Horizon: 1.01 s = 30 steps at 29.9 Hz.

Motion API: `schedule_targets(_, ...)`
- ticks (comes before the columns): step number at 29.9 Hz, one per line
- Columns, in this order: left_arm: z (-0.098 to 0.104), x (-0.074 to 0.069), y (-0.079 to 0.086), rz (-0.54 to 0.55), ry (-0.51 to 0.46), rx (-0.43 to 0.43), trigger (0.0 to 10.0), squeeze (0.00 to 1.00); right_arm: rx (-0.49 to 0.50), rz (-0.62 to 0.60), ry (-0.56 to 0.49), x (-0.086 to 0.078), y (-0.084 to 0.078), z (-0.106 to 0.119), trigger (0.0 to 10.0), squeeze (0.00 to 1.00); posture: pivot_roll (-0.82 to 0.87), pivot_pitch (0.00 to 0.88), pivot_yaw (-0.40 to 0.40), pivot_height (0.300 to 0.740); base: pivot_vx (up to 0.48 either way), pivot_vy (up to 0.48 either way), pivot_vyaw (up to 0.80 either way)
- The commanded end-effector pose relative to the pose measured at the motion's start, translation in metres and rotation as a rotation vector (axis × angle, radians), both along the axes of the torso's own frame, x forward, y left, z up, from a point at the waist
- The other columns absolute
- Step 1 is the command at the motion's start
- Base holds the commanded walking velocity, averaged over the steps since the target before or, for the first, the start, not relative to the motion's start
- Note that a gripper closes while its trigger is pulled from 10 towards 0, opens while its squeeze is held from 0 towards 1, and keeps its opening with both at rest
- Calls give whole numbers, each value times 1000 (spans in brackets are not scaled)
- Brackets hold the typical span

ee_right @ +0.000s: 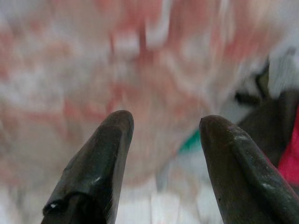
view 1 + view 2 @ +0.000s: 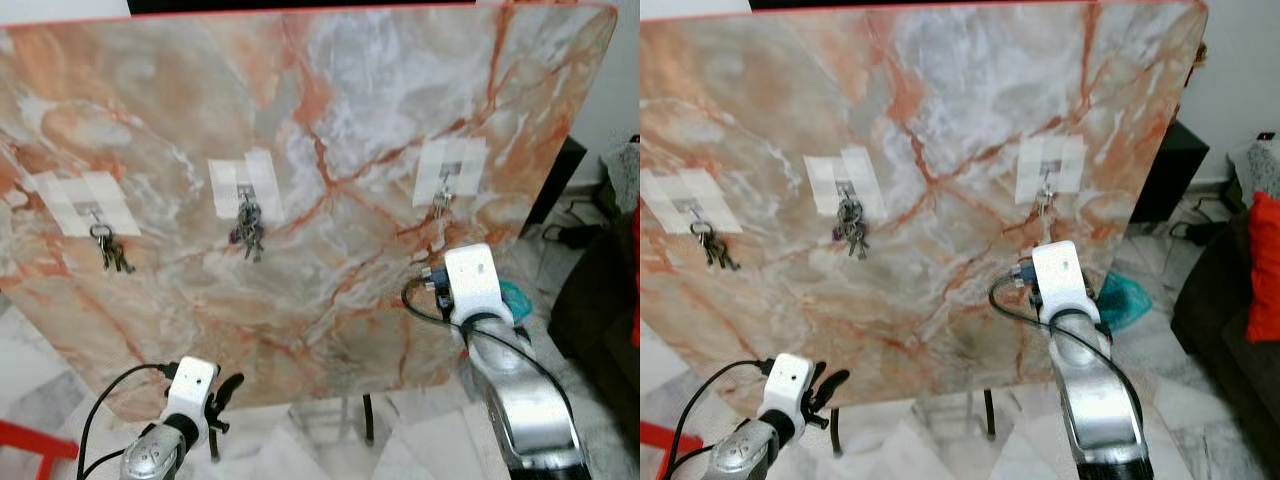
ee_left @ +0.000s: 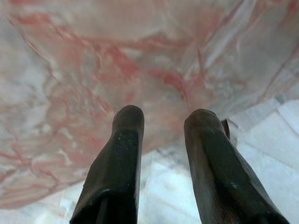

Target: Hang keys on a hook

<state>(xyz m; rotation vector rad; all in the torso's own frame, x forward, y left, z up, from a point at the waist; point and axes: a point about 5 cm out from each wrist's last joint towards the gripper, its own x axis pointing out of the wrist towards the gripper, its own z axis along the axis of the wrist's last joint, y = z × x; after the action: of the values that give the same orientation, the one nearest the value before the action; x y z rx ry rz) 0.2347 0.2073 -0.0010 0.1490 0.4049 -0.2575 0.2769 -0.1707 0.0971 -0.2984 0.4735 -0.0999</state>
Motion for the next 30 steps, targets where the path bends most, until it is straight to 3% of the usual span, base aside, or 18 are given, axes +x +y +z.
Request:
schedule_targets(1,-6,-2,2,6,32,8,10000,0,48,-30,41,-1,-5,-16,10000,0,20,0,3,740,0,0,0)
schedule_targets(3,-13,-5,5,33,71,3,10000,0,87,-49,89,0,-8,-39,10000,0,20,0,2,740,0,0,0)
schedule_targets(5,-16,-6,7,44,92,3,10000,0,97,-54,102,1,-9,-48,10000,0,17,0,1,740,0,0,0)
schedule_targets(7,-27,-11,12,77,156,13,10000,0,151,-61,146,2,-5,-73,10000,0,14,0,0,740,0,0,0)
schedule_targets(12,-44,-21,22,172,270,10,10000,0,193,-44,258,-2,2,-109,10000,0,8,0,-9,740,0,0,0)
schedule_targets(13,-50,-27,25,221,320,14,10000,0,219,-71,320,-12,0,-123,10000,0,15,0,-13,740,0,0,0)
schedule_targets(15,-52,-29,26,237,336,17,10000,0,234,-80,335,-15,0,-127,10000,0,15,0,-13,740,0,0,0)
schedule_targets(17,-59,-38,30,311,383,-2,10000,0,225,-115,415,-38,-5,-147,10000,0,18,0,-23,740,0,0,0)
schedule_targets(18,-59,-38,30,311,383,-2,10000,0,225,-115,415,-38,-5,-147,10000,0,18,0,-23,740,0,0,0)
schedule_targets(24,-71,-55,29,337,467,33,10000,0,242,-200,571,-93,-20,-180,10000,0,14,0,-22,740,0,0,0)
schedule_targets(30,-73,-58,30,354,475,54,10000,0,282,-270,608,-112,-22,-190,10000,0,-21,0,-12,740,0,0,0)
